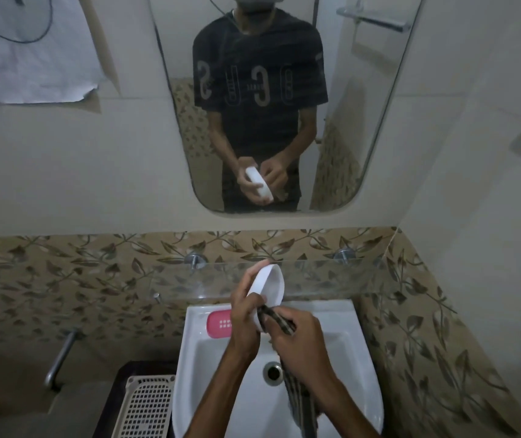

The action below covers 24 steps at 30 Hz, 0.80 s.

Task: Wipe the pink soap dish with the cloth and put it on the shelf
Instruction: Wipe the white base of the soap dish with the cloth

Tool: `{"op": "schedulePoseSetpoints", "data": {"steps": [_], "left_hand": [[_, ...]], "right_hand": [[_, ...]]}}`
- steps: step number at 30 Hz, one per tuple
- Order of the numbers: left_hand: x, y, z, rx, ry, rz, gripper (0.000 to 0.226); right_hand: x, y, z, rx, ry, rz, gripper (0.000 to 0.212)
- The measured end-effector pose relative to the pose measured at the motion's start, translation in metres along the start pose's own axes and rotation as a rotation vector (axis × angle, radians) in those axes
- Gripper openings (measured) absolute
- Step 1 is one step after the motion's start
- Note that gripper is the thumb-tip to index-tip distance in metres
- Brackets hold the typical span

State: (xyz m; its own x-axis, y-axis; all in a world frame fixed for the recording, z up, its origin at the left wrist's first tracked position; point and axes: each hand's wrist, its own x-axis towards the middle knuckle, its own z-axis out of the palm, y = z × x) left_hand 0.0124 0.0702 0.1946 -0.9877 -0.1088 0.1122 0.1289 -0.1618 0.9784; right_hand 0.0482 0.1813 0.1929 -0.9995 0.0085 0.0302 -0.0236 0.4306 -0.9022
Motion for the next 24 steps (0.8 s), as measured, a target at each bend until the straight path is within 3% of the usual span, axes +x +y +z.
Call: {"op": "schedulePoseSetpoints", "data": {"steps": [3, 6, 8, 11, 14, 18, 19, 21, 24], "left_hand": [[0.000, -0.003, 0.001, -0.023, 0.038, 0.037, 0.068], [-0.002, -0.005, 0.002, 0.005, 0.018, 0.065, 0.077], [-0.008, -0.008, 0.003, 0.042, -0.009, 0.062, 0.080], [-0.008, -0.011, 0.001, 0.094, -0.104, 0.038, 0.084], [-0.010, -0.001, -0.003, 0.046, -0.182, -0.149, 0.092], [-0.003, 0.019, -0.018, -0.348, -0.072, -0.619, 0.067], [0.000, 0.025, -0.021, -0.416, -0.090, -0.696, 0.070], [0.006, 0.030, -0.026, -0.491, -0.149, -0.753, 0.080], [0.005, 0.031, -0.020, -0.436, -0.147, -0.759, 0.069]], "right_hand": [[-0.007, 0.001, 0.006, 0.032, -0.037, -0.002, 0.016], [-0.002, 0.001, 0.005, 0.314, -0.091, 0.184, 0.021], [0.002, 0.003, 0.005, 0.385, -0.083, 0.298, 0.024], [0.003, 0.009, 0.006, 0.435, -0.068, 0.310, 0.028], [0.006, 0.017, 0.001, 0.346, -0.019, 0.159, 0.034], [0.014, 0.026, -0.016, -0.145, 0.100, -0.398, 0.034], [0.017, 0.028, -0.020, -0.232, 0.093, -0.507, 0.036], [0.020, 0.028, -0.025, -0.331, 0.051, -0.588, 0.036], [0.022, 0.029, -0.027, -0.422, 0.063, -0.574, 0.026]]}}
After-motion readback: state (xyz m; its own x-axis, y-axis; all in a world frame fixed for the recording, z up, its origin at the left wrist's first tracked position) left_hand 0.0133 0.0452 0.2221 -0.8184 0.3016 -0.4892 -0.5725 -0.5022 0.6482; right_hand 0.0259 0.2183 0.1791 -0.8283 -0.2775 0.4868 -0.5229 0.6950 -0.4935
